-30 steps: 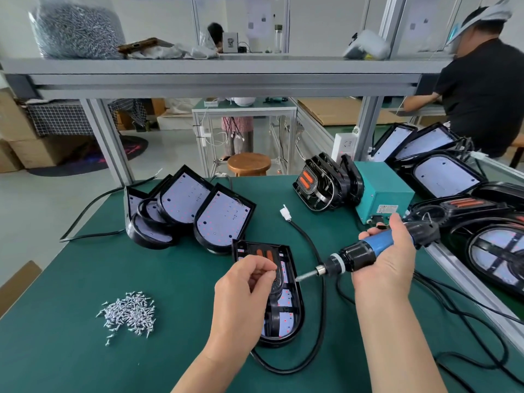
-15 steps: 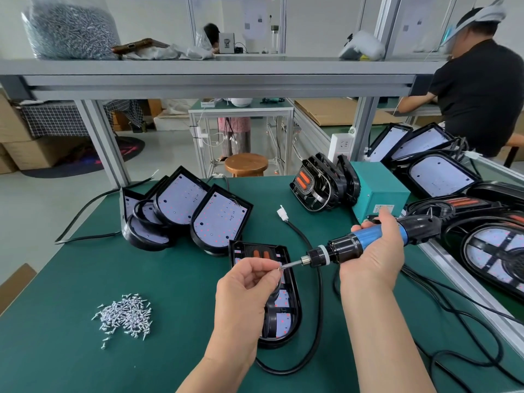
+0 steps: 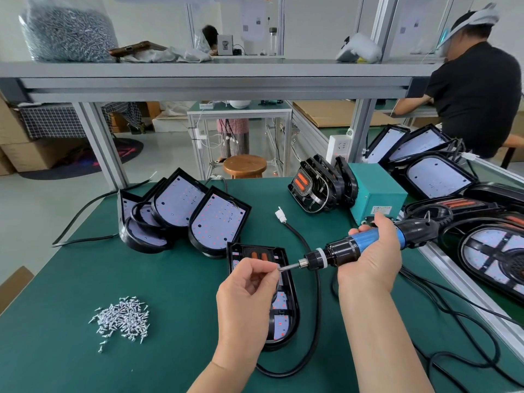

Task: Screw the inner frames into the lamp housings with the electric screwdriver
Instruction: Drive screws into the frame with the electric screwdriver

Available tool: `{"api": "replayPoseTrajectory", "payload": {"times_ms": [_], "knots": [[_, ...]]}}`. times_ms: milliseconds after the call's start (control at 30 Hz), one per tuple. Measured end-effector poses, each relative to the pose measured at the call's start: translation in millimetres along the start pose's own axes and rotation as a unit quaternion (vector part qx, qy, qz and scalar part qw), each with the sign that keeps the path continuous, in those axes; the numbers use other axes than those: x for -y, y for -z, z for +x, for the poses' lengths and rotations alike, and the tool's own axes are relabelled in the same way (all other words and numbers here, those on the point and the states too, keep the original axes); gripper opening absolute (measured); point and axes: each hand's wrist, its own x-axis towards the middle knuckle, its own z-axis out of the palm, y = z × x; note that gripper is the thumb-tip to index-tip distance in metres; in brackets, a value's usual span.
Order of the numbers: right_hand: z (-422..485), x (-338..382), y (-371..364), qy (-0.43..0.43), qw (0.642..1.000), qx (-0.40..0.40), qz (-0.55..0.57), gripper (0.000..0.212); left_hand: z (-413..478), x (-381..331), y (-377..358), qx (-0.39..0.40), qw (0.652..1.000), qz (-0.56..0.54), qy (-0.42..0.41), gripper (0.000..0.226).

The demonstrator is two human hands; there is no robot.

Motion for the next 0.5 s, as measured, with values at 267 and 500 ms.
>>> {"api": "replayPoseTrajectory", "payload": {"times_ms": [267,500], "knots": [[1.3,3.0,0.3,-0.001,1.0,-0.001,0.018,0.027,4.2,-2.0,1.6,0.033,0.999,-0.003,0.001,0.03],[1.3,1.1,4.5,-0.002,1.0,-0.005,0.013,0.025,2.6,3.1,1.6,0.026,1.0,0.011,0.009,0.03]]}}
